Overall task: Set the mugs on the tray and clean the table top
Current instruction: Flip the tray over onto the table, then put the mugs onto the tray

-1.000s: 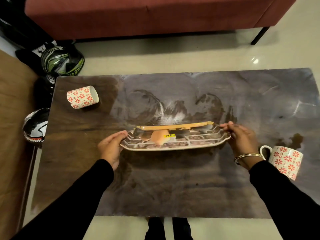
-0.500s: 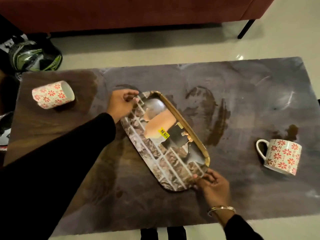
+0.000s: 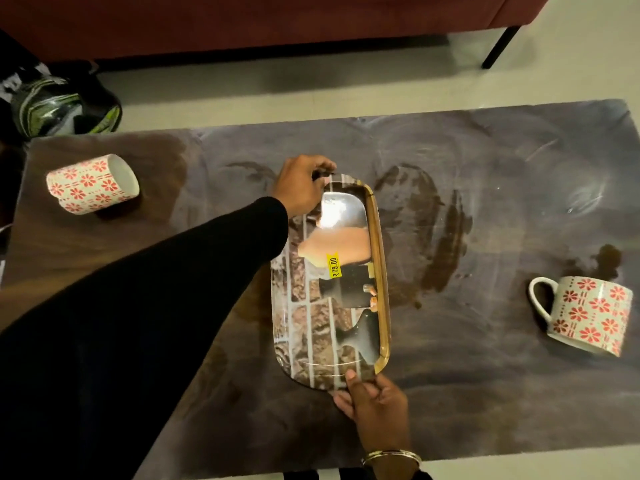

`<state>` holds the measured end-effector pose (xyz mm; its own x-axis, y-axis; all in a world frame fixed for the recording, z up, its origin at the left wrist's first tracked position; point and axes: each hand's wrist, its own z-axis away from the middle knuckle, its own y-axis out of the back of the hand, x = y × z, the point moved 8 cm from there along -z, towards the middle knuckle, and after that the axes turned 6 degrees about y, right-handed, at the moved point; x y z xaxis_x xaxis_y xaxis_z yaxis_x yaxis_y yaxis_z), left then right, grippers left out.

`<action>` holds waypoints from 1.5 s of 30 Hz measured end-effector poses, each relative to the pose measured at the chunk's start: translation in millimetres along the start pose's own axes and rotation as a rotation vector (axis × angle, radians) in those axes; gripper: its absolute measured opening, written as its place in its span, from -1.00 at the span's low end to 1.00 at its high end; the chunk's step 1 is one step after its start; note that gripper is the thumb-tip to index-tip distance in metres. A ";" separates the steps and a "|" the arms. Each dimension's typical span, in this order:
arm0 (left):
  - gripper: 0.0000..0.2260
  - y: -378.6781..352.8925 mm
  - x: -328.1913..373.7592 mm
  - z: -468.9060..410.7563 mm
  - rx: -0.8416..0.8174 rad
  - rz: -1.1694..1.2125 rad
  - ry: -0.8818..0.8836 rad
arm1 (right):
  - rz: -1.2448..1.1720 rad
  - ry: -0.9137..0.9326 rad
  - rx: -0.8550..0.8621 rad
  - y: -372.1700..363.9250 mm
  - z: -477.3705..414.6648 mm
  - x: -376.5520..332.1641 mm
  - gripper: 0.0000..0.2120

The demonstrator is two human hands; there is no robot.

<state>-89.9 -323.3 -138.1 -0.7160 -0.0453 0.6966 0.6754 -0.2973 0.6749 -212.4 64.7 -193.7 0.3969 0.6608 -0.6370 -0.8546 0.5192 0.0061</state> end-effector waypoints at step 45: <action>-0.82 10.5 -102.7 247.0 0.545 0.388 0.192 | 0.495 0.952 -0.236 -65.0 -21.4 -151.8 -0.14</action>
<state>34.3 -86.2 -142.5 -0.3900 -0.2337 0.8906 0.8449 0.2937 0.4471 -224.3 -81.0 -113.8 -0.3414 0.0259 -0.9396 -0.9310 0.1280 0.3418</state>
